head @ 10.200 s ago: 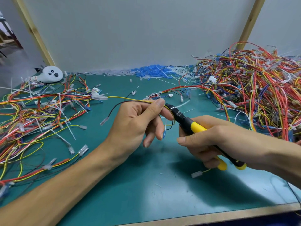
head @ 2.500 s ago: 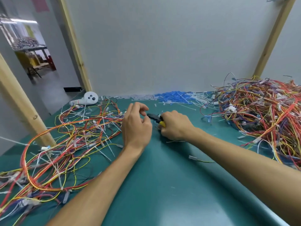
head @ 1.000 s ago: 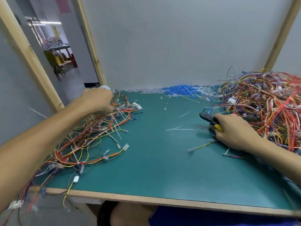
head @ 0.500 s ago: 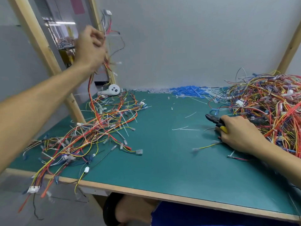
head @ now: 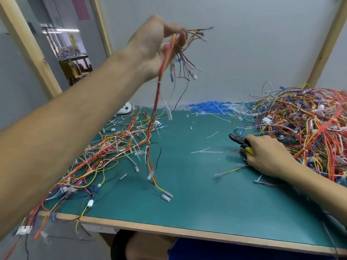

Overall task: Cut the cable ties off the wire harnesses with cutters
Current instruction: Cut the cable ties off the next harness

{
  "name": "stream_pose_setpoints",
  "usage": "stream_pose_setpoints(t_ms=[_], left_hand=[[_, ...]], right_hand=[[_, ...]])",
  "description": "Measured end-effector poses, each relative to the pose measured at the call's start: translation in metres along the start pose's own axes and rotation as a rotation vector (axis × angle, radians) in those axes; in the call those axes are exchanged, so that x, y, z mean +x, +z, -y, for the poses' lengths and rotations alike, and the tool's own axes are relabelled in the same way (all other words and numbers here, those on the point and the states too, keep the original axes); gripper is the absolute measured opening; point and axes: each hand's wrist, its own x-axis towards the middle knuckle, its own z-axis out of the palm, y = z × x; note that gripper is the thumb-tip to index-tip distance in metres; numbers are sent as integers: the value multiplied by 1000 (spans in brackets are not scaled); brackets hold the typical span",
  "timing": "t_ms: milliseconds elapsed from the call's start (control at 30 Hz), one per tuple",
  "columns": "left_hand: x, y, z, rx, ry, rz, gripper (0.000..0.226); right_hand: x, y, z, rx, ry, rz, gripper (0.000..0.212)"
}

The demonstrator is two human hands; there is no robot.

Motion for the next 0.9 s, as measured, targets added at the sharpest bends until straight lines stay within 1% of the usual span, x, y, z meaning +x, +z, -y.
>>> stream_pose_setpoints(t_ms=[33, 100, 233, 267, 333, 367, 433, 500, 533, 600, 633, 667, 733, 800, 833, 900], left_hand=[[1, 3, 10, -41, -39, 19, 11], [5, -1, 44, 0, -105, -21, 8], [0, -38, 136, 433, -291, -191, 16], [-4, -48, 153, 495, -338, -209, 16], [-8, -64, 174, 563, -372, -211, 15], [-9, -69, 179, 600, -365, -204, 15], [-13, -72, 175, 716, -306, -180, 7], [-15, -69, 158, 787, -211, -189, 18], [-16, -66, 146, 763, -167, -189, 20], [-19, -59, 123, 690, -85, -148, 17], [-21, -55, 113, 673, -52, -120, 14], [-24, -51, 104, 662, -21, -100, 12], [-27, -43, 89, 596, 21, -80, 10], [-31, -35, 72, 502, 15, -42, 8], [-35, -30, 62, 513, 11, 13, 7], [-45, -22, 44, 714, 18, 204, 8]], right_hand=[[0, 0, 0, 3, -1, 1, 26], [1, 0, 0, 6, -1, 8, 26], [0, 1, 0, 6, -10, -13, 26], [-1, 2, 0, -15, -25, -42, 25], [-2, 4, 3, -53, -63, -114, 24], [-2, 4, 5, -61, -88, -149, 23], [0, 3, 11, -52, -164, -204, 24], [2, 0, 18, 2, -262, -236, 22], [1, -1, 21, 39, -305, -246, 21], [-2, -3, 27, 116, -363, -264, 18], [-4, -4, 29, 178, -383, -245, 17], [-6, -6, 32, 264, -399, -186, 15], [-11, -11, 35, 383, -405, 29, 13], [-13, -21, 35, 340, -376, 215, 17], [-13, -27, 33, 301, -352, 284, 19], [-14, -40, 25, 228, -300, 419, 23]])
